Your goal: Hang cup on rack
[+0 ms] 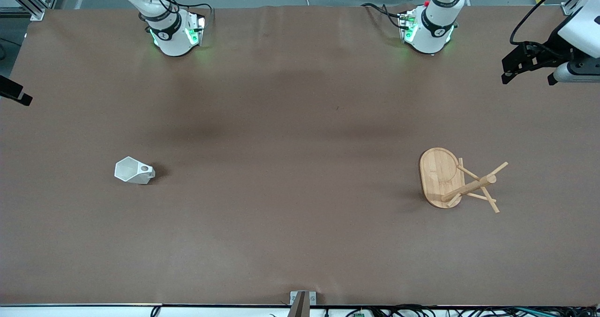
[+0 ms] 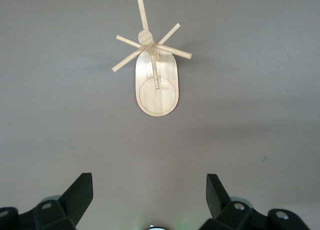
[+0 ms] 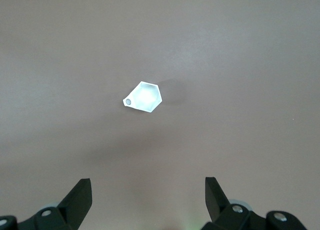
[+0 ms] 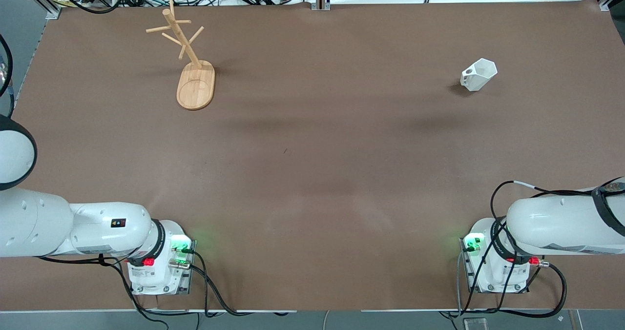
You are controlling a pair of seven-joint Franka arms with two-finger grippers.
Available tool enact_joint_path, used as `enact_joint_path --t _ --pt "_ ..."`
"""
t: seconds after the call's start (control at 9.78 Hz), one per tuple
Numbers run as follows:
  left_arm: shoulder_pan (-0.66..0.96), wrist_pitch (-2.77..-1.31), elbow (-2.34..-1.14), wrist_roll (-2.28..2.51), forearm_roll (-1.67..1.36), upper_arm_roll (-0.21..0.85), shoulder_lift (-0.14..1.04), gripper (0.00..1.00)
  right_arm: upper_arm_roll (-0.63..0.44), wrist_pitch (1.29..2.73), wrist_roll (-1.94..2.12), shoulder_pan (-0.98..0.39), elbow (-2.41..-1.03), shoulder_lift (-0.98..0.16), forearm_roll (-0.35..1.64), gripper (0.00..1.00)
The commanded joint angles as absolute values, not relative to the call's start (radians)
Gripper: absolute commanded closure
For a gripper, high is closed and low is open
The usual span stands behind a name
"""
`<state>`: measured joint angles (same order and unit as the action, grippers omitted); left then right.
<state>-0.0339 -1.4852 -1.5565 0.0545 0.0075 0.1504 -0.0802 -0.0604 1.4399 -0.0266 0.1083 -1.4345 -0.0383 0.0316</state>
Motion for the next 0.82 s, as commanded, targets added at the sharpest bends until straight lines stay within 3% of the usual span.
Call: enact_joint_path --t 0.0,0.72 --pt "-0.037 -1.463 -1.554 0.037 -0.012 0.147 -0.058 0.00 -0.060 1.437 -0.021 0.100 -1.445 -0.031 0.012 0.00" --pt "-0.037 -1.463 -1.512 0.038 0.003 0.147 -0.020 0.00 -0.061 1.428 -0.025 0.101 -1.447 -0.031 0.012 0.00"
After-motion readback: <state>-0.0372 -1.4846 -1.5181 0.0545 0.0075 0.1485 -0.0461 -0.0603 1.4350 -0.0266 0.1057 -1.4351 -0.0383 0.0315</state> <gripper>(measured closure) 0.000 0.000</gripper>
